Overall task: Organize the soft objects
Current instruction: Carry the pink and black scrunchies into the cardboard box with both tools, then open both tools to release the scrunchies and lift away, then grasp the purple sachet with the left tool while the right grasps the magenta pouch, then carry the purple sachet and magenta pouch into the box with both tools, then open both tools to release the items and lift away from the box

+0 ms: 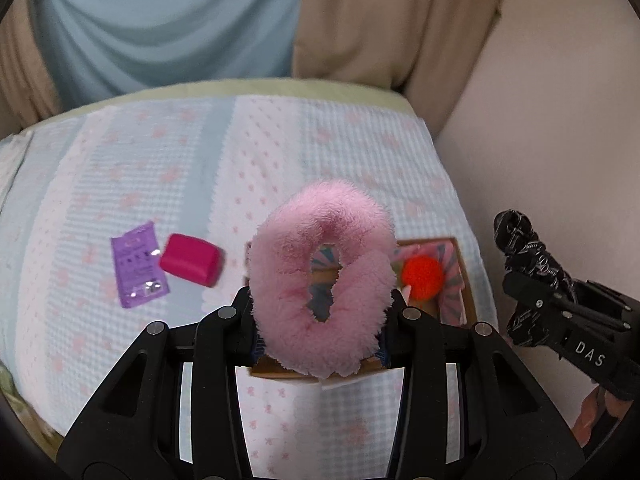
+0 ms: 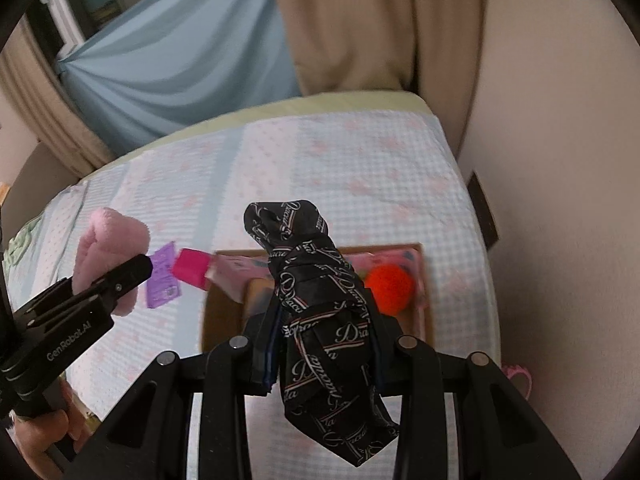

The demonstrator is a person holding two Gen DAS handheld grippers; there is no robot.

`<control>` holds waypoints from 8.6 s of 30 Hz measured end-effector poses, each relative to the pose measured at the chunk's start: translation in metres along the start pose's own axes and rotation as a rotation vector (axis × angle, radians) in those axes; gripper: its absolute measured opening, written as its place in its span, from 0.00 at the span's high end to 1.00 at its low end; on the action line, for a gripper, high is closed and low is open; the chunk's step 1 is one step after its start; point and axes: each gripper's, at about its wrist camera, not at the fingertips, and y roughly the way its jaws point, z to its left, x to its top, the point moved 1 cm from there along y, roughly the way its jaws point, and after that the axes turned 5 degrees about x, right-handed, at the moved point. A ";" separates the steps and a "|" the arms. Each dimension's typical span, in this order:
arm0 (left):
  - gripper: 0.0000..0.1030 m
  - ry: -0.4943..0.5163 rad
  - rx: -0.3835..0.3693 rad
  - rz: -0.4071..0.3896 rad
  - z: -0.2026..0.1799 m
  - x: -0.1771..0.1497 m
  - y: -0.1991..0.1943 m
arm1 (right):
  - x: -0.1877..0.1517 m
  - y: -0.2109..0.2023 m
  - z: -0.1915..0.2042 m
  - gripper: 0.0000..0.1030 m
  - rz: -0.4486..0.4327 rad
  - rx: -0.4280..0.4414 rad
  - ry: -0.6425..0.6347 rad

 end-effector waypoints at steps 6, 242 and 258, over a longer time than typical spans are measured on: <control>0.64 0.076 -0.020 0.080 -0.034 -0.001 0.060 | -0.008 0.037 -0.038 0.69 0.061 -0.016 0.062; 0.00 0.070 0.087 0.217 0.008 -0.053 0.142 | 0.012 0.144 -0.045 0.00 0.252 0.056 0.011; 0.00 0.032 0.019 0.032 0.040 -0.022 0.004 | 0.010 0.027 0.009 0.00 0.084 0.027 0.008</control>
